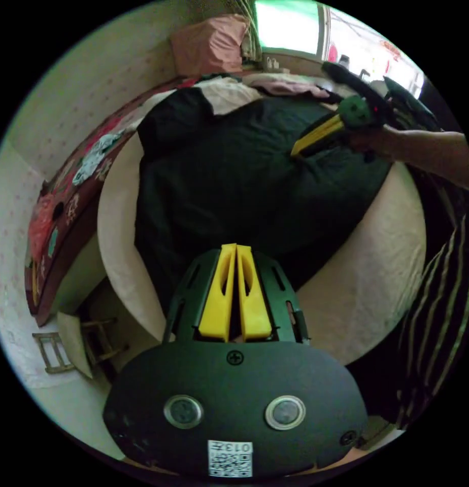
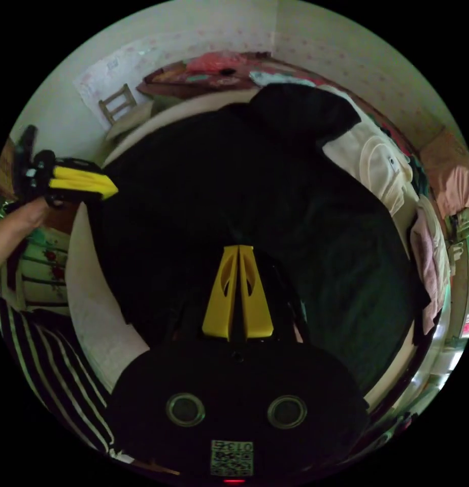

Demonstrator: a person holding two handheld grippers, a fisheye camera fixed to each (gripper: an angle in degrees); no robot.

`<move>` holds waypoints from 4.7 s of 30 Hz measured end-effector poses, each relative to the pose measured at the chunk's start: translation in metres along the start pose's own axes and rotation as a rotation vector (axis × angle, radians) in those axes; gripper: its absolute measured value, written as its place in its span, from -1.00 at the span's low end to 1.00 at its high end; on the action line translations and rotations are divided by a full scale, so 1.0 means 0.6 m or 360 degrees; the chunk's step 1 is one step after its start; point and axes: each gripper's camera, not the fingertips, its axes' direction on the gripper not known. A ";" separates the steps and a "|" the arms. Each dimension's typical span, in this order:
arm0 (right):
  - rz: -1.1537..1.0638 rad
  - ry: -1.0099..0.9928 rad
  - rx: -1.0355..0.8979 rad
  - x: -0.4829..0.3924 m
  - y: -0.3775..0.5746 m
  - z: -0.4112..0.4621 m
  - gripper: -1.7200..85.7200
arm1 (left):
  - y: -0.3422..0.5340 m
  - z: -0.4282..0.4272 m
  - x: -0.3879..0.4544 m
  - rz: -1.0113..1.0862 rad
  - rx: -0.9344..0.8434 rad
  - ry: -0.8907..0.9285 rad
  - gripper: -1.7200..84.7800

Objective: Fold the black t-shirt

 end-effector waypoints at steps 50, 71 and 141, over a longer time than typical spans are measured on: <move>0.0345 0.0562 0.0079 0.440 0.399 -0.139 -0.80 | -0.117 0.060 -0.380 -0.0550 0.0256 0.0179 -0.63; 0.0238 0.0582 -0.0066 0.567 0.400 -0.142 -0.93 | -0.271 0.175 -0.471 -0.0373 0.0161 0.0422 -0.95; -0.0136 -0.0218 0.0000 0.045 -0.018 -0.038 -0.81 | 0.047 0.246 -0.314 -0.0185 0.0039 0.0676 -0.65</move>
